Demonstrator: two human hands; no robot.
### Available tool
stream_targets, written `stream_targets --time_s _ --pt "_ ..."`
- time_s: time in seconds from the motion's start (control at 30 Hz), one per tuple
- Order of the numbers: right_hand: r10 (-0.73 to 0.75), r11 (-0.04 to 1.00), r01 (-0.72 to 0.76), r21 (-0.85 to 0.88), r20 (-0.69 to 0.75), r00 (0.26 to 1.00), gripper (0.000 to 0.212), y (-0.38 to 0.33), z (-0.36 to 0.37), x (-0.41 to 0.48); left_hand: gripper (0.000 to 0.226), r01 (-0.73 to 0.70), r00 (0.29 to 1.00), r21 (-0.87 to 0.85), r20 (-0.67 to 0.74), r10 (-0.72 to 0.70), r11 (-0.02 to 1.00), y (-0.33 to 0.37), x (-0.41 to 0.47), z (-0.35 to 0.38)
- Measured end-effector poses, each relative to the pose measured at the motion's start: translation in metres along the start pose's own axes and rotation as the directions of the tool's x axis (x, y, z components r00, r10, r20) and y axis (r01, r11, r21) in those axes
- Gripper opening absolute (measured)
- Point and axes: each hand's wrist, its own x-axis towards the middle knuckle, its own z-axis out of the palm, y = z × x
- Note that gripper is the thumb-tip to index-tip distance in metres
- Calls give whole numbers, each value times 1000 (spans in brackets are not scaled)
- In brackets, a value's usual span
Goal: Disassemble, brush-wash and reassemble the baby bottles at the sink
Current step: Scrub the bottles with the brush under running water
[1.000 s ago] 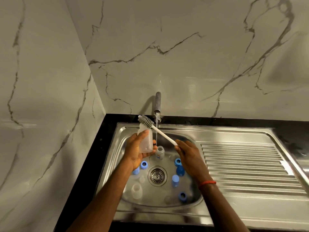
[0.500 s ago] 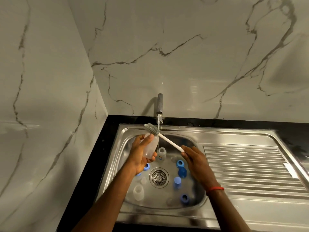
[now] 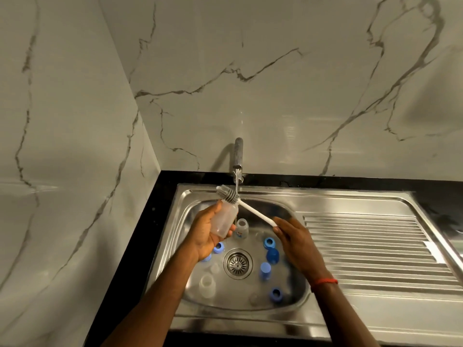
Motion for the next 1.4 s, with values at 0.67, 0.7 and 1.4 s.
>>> stream_targets --time_s 0.67,0.7,1.4 --pt "53 995 -52 81 -3 999 31 7 -1 -9 71 58 996 -324 87 -32 944 8 -6 5" --pt "59 994 -59 88 -3 998 30 5 1 -8 70 54 996 -307 79 -32 950 7 -6 5" --pt "-83 969 51 -241 -122 989 30 11 -54 14 80 -171 983 145 -48 179 975 43 8 -34"
